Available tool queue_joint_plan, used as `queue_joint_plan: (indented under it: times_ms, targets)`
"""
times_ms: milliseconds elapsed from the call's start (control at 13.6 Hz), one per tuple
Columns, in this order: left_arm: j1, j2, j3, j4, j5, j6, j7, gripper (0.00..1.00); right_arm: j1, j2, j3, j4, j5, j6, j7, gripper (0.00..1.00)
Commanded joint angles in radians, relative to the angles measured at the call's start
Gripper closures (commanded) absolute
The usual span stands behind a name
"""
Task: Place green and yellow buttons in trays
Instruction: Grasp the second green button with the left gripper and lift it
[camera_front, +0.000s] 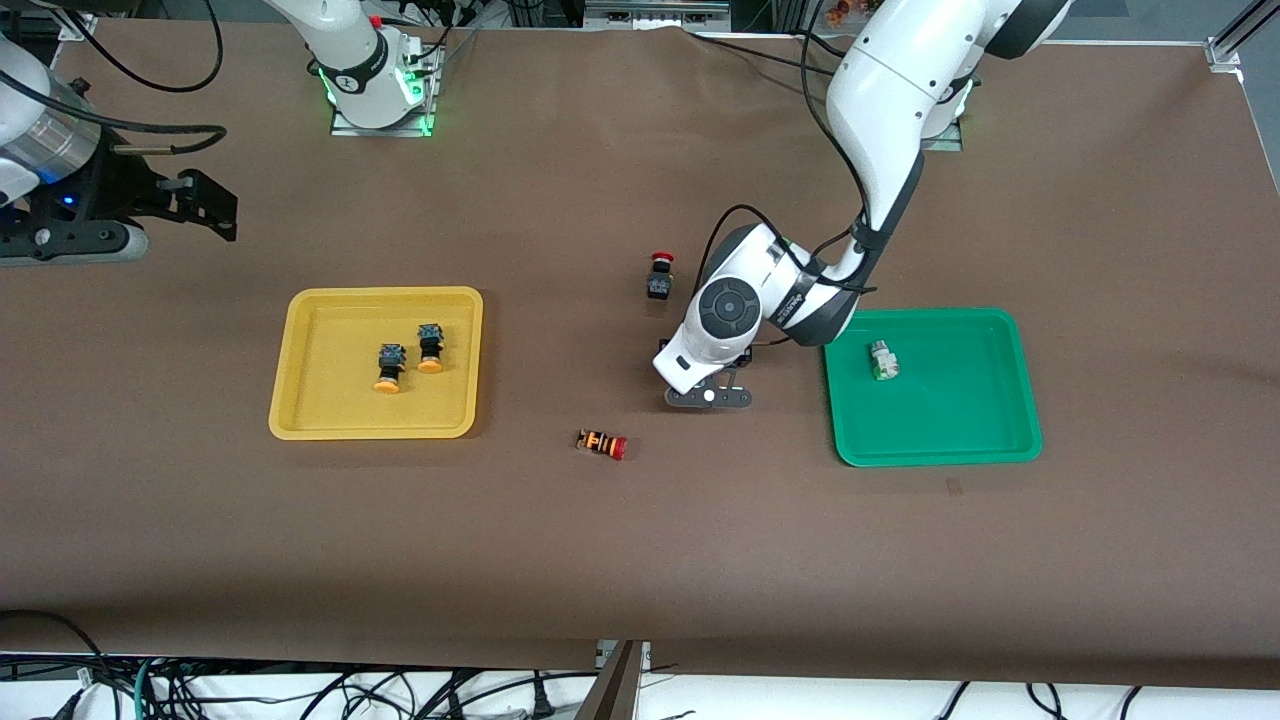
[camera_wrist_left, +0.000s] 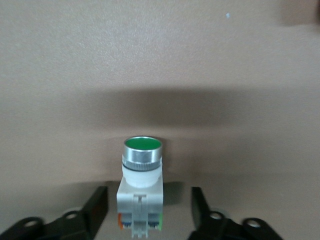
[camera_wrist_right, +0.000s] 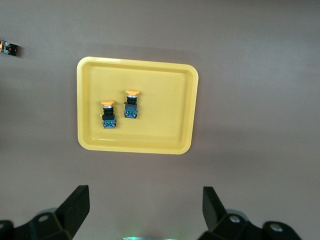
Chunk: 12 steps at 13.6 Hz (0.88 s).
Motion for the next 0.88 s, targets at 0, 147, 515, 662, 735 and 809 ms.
queue_joint_plan:
  times_ms: [0,147,515,662,735,809]
  targets:
    - [0.002,-0.011,0.012,0.005,0.002,-0.004,-0.009,1.0,-0.006,0.009,-0.037,0.017,0.072,-0.043,-0.001,0.0]
    - [0.027,-0.057,0.03,0.006,0.004,-0.069,0.003,1.0,-0.006,0.011,-0.082,0.017,0.112,-0.043,-0.018,0.0]
    - [0.253,-0.175,0.04,0.008,0.105,-0.404,0.361,1.0,-0.005,0.012,-0.085,0.019,0.067,-0.04,-0.03,0.0]
    - [0.361,-0.171,0.038,-0.003,0.168,-0.421,0.529,1.0,-0.005,0.017,-0.085,0.02,0.054,-0.04,-0.064,0.0]
    - [0.398,-0.164,0.04,-0.018,0.183,-0.413,0.576,1.0,-0.003,0.022,-0.086,0.02,0.057,-0.041,-0.066,0.0]
    - [0.429,-0.157,0.04,-0.033,0.194,-0.401,0.586,1.0,0.002,0.026,-0.086,0.02,0.056,-0.041,-0.06,0.0]
